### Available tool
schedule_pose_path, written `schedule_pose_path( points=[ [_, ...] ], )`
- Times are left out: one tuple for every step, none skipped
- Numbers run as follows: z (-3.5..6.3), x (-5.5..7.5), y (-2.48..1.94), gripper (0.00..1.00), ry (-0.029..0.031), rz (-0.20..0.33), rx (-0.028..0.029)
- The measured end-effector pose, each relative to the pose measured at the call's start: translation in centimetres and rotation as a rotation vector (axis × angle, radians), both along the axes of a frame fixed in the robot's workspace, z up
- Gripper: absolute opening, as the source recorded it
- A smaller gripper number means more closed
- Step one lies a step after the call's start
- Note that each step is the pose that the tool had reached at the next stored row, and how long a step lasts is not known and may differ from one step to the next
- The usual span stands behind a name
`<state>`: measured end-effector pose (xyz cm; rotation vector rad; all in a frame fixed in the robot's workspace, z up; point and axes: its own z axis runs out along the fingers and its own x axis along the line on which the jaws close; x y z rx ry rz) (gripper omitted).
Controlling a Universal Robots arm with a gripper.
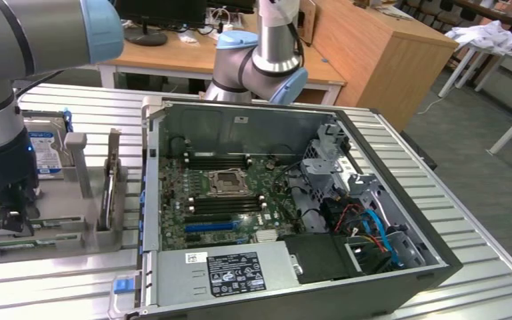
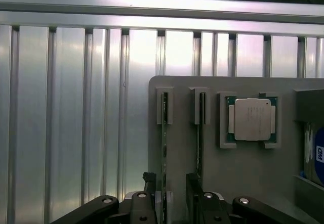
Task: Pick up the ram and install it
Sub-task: 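Pick up the ram and move it above insertion slot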
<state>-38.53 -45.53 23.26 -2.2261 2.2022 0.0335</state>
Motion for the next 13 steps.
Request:
schedule_pose_path(
  points=[
    [-0.09,0.0,-0.01,0.37,-0.0001,0.000,0.0000],
    [-0.19,0.0,-0.02,0.37,-0.0001,0.000,0.0000],
    [-0.29,0.0,-0.04,0.37,0.0000,0.000,0.0000],
    [-0.40,0.0,-0.05,0.37,0.0000,0.000,0.0000],
    [-0.51,0.0,-0.05,0.37,0.0000,0.000,0.0000],
    [-0.63,0.0,-0.06,0.37,0.0000,0.000,0.0000],
    [-0.75,0.0,-0.07,0.37,0.0000,0.000,-0.0001],
    [-0.86,0.0,-0.07,0.37,0.0000,0.000,0.0000],
    [-0.97,0.0,-0.07,0.37,0.0000,0.000,0.0000],
    [-1.07,0.0,-0.08,0.37,0.0000,0.000,0.0000],
    [-1.17,0.0,-0.08,0.37,0.0000,0.000,0.0000],
    [-1.27,0.0,-0.09,0.37,0.0001,0.000,-0.0001],
    [-1.37,0.0,-0.09,0.37,0.0000,0.000,-0.0001]
  ],
)
